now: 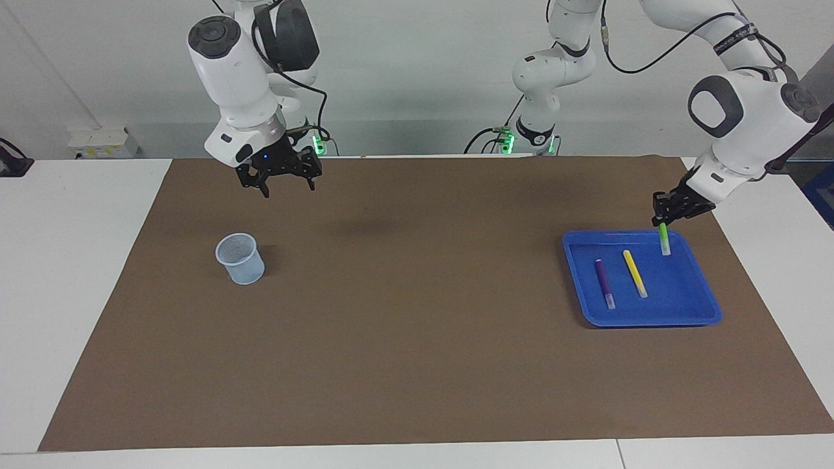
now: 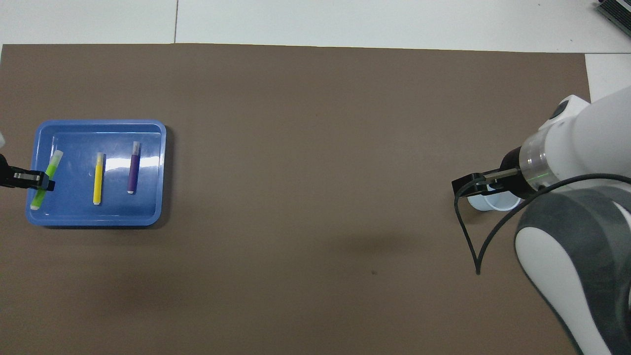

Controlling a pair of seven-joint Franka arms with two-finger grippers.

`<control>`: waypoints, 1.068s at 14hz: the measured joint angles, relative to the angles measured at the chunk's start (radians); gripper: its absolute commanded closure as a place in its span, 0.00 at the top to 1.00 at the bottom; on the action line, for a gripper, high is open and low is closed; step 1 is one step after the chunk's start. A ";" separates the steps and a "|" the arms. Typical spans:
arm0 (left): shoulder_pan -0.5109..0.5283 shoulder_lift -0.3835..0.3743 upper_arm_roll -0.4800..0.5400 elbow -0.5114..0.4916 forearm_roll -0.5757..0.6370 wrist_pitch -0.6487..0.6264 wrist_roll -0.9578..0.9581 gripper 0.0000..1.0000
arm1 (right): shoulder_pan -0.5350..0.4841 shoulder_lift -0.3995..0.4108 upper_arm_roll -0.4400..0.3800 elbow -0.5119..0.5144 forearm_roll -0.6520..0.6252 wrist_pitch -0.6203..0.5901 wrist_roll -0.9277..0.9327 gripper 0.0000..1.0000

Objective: Right arm passes pens to left for tray arrangement

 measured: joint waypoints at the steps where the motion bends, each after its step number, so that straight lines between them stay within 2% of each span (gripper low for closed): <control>1: 0.009 0.017 0.000 0.000 0.007 0.018 0.006 0.00 | 0.019 0.010 -0.025 0.023 -0.017 -0.003 0.000 1.00; 5: 0.034 0.069 -0.001 0.000 0.016 0.082 0.017 0.00 | 0.063 0.044 -0.079 0.031 -0.067 0.005 -0.002 1.00; 8: 0.053 0.101 -0.001 0.000 0.018 0.129 0.021 0.00 | 0.092 0.053 -0.079 0.029 -0.117 0.036 -0.002 1.00; 15: 0.057 0.181 -0.002 -0.008 0.019 0.242 0.022 0.00 | 0.092 0.054 -0.083 0.029 -0.114 0.064 0.007 1.00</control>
